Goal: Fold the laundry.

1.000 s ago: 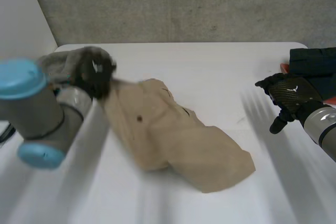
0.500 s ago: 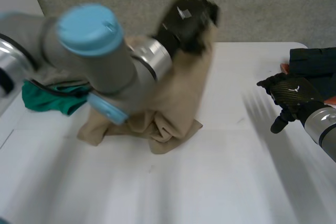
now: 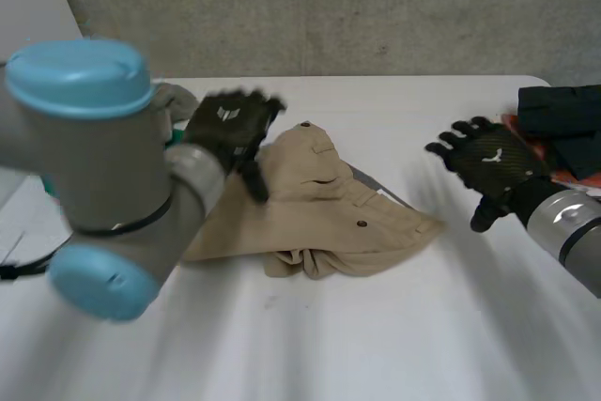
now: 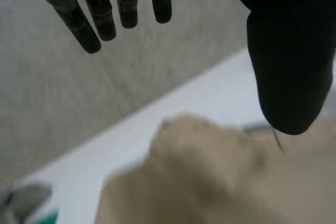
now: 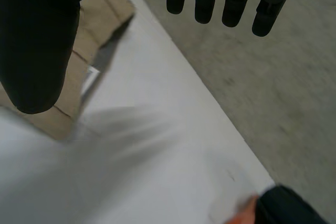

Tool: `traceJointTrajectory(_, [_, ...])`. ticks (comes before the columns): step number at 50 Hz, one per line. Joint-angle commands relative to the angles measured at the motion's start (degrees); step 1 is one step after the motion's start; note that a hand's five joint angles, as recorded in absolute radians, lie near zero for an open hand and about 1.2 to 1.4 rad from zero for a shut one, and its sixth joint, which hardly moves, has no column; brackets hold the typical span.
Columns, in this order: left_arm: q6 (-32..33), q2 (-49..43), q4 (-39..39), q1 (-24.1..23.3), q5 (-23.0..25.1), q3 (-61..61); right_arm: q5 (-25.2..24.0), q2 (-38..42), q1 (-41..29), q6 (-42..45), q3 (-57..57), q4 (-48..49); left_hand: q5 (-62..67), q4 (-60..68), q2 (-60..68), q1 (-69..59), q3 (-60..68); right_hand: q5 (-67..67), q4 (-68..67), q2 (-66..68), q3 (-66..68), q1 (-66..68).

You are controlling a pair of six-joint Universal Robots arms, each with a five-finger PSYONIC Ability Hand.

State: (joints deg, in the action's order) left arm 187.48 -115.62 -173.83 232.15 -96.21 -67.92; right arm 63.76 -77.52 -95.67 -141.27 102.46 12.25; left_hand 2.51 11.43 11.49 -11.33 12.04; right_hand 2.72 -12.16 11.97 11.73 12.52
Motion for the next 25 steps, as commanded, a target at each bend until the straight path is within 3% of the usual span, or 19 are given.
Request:
traceJointTrajectory(1, [2.36,6.28,0.77,4.18,0.5,-17.85,-3.03,4.56,-3.9,8.38,-1.73,-2.23,-2.51,-1.43,-1.49,1.33,-2.04,-2.72,2.16,-1.97,-1.73,-2.52])
traceJointTrajectory(12, [6.23,0.49,-9.42,10.25,2.25,-23.23,-0.13,18.45,-9.09,8.12,-9.11,0.4,-2.51,-1.43,-1.49,1.33,-2.04,-0.54,-0.02,0.21,0.45,-0.33])
traceJointTrajectory(16, [9.48,-3.64,-13.02,9.9,4.54,-21.47,1.54,21.88,-9.97,7.42,-11.22,1.81,-0.64,0.44,0.38,-0.54,-0.17,9.36,-9.92,10.11,10.34,9.56])
traceJointTrajectory(20, [12.73,-7.43,-14.35,8.32,5.25,-19.01,2.68,22.32,-10.32,5.75,-12.37,2.6,39.14,40.21,40.15,-40.31,39.6,67.15,-67.72,67.9,68.14,67.36])
traceJointTrajectory(21, [13.35,-8.04,-14.17,8.05,4.55,-17.79,3.21,21.63,-10.23,4.18,-12.19,3.21,66.23,67.31,67.25,-67.4,66.7,67.28,-67.84,68.03,68.27,67.48])
traceJointTrajectory(25, [13.27,-5.51,-13.21,7.7,2.0,-15.67,3.66,17.16,-9.45,-1.61,-10.18,4.88,67.49,68.57,68.51,-68.67,67.96,67.28,-67.84,68.03,68.27,67.48])
